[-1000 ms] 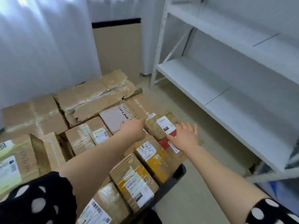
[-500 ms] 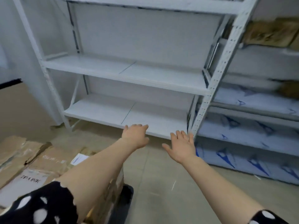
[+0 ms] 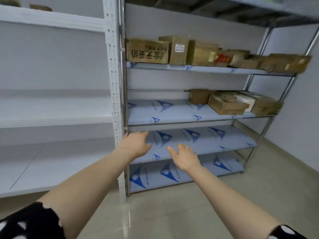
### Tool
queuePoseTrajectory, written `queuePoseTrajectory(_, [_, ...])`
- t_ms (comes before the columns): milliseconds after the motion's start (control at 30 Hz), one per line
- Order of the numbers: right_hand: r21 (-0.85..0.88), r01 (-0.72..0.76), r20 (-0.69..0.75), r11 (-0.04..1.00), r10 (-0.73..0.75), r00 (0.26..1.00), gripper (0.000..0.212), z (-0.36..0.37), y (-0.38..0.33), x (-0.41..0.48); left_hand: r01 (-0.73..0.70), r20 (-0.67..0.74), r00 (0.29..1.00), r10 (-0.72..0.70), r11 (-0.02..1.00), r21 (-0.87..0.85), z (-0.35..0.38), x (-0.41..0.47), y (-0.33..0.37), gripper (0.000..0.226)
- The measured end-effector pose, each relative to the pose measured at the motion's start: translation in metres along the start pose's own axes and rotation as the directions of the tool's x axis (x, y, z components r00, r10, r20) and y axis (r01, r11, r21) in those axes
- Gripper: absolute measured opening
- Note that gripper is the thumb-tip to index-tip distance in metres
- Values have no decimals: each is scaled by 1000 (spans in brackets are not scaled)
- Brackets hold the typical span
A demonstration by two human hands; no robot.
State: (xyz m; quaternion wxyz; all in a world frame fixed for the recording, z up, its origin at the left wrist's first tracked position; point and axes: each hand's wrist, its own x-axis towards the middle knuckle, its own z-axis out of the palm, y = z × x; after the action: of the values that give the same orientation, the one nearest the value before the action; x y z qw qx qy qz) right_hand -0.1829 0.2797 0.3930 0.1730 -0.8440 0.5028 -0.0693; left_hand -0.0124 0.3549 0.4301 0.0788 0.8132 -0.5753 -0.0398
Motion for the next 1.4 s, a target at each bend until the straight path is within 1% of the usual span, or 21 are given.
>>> queuePoseTrajectory(233, [72, -103, -52, 992, 107, 993, 67, -33, 94, 93, -116, 10, 993, 116, 992, 45, 14, 123, 80, 53])
queuePoseTrajectory(433, [74, -166, -84, 983, 172, 981, 67, -66, 155, 192, -220, 54, 974, 218, 975, 34, 27, 257, 140, 58])
queuePoseTrajectory(567, [82, -235, -112, 969, 243, 964, 64, -102, 198, 257, -289, 61, 956, 288, 957, 0, 28, 348, 188, 61])
queuePoseTrajectory(633, [99, -258, -134, 961, 270, 954, 64, -116, 224, 284, -310, 57, 949, 311, 950, -23, 31, 391, 215, 58])
queuePoseTrajectory(833, [155, -341, -127, 927, 361, 924, 65, -143, 325, 348, -339, 129, 928, 350, 935, -99, 61, 487, 304, 60])
queuePoseTrajectory(967, [172, -355, -111, 919, 376, 920, 64, -160, 401, 402, -289, 147, 941, 306, 949, -126, 83, 544, 361, 65])
queuePoseTrajectory(1067, [192, -331, -97, 924, 354, 930, 64, -177, 456, 443, -218, 134, 961, 241, 962, -166, 96, 580, 402, 63])
queuePoseTrajectory(1167, [257, -307, -49, 916, 330, 943, 62, -197, 504, 479, -108, 173, 974, 143, 974, -200, 106, 611, 438, 58])
queuePoseTrajectory(1233, [284, -291, -46, 914, 316, 948, 62, -212, 532, 502, -41, 202, 975, 87, 974, -222, 112, 632, 458, 56])
queuePoseTrajectory(1400, [378, -319, -49, 869, 363, 930, 51, -233, 580, 560, 177, 224, 969, -102, 922, -346, 128, 682, 483, 56])
